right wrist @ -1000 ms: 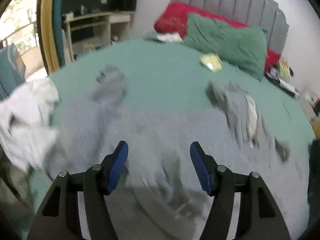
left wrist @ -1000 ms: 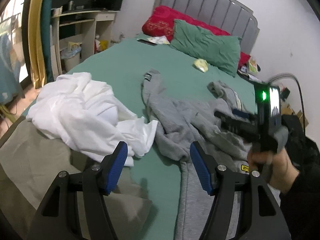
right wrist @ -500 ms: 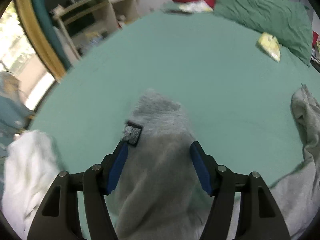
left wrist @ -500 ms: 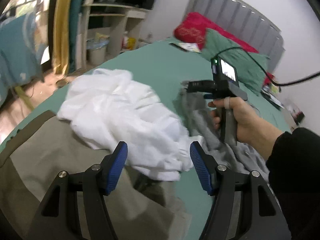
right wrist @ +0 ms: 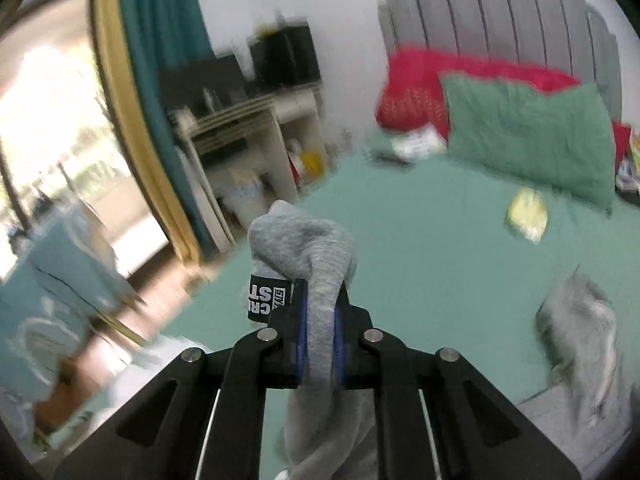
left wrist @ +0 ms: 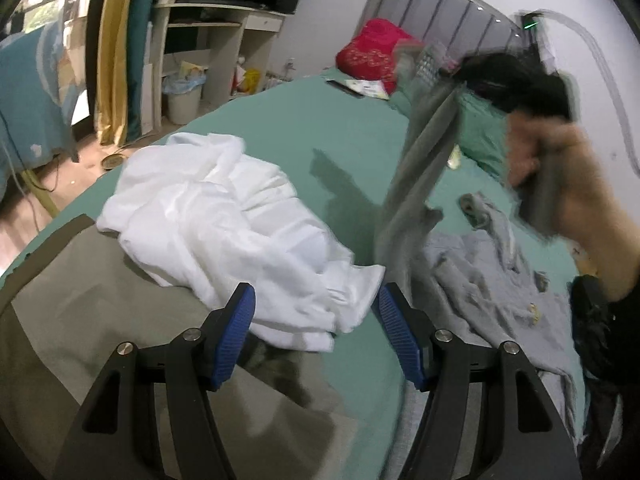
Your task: Fold large clothes
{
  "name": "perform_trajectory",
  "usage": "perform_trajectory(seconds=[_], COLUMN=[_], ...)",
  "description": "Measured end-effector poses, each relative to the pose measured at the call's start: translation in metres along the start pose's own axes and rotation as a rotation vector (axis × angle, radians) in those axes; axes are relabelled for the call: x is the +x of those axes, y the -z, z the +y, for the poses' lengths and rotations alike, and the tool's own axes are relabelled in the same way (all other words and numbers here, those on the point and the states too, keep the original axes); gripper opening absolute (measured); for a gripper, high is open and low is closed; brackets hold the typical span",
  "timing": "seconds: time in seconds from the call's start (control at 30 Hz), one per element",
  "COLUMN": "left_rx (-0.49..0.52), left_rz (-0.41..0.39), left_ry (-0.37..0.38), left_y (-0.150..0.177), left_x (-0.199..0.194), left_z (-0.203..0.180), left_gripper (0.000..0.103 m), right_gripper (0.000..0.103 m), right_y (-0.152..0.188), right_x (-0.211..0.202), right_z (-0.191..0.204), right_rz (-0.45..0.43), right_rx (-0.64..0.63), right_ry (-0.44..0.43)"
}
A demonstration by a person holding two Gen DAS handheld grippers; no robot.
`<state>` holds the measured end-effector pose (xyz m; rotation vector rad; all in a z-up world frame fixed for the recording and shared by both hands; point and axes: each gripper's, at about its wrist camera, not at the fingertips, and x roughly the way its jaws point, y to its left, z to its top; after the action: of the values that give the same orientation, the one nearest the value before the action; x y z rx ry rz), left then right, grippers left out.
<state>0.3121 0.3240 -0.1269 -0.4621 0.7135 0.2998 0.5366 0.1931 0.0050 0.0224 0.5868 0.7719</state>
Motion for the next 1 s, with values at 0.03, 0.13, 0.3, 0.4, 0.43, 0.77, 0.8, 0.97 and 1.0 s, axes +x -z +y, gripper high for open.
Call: perform_trajectory(seconds=[0.03, 0.13, 0.3, 0.4, 0.43, 0.77, 0.8, 0.97, 1.0], left_rx=[0.009, 0.039, 0.122, 0.191, 0.217, 0.313, 0.305, 0.261, 0.261], left_rz=[0.002, 0.010, 0.044, 0.089, 0.110, 0.282, 0.287, 0.301, 0.305], left_ry=[0.013, 0.042, 0.091, 0.116, 0.119, 0.083, 0.080, 0.092, 0.093], left_y=[0.002, 0.007, 0.025, 0.041, 0.049, 0.092, 0.092, 0.095, 0.094], left_x=[-0.001, -0.002, 0.007, 0.022, 0.029, 0.078, 0.081, 0.089, 0.092], left_z=[-0.006, -0.024, -0.064, -0.093, -0.103, -0.139, -0.137, -0.127, -0.127], left_gripper=[0.069, 0.069, 0.069, 0.069, 0.069, 0.069, 0.069, 0.060, 0.054], right_gripper=[0.011, 0.012, 0.012, 0.015, 0.023, 0.073, 0.073, 0.072, 0.072], right_y=[-0.008, -0.021, 0.006, 0.045, 0.071, 0.231, 0.223, 0.206, 0.209], right_x=[-0.025, -0.119, -0.214, -0.234, -0.243, -0.259, -0.258, -0.223, -0.214], right_z=[-0.002, -0.019, -0.089, -0.152, -0.178, -0.313, -0.312, -0.324, -0.332], right_rz=[-0.036, -0.133, -0.167, -0.119, -0.097, 0.179, 0.175, 0.193, 0.215], right_rx=[-0.001, -0.001, 0.065, 0.161, 0.222, 0.541, 0.514, 0.303, 0.285], right_ry=[-0.022, -0.072, 0.012, 0.091, 0.139, 0.463, 0.484, 0.551, 0.555])
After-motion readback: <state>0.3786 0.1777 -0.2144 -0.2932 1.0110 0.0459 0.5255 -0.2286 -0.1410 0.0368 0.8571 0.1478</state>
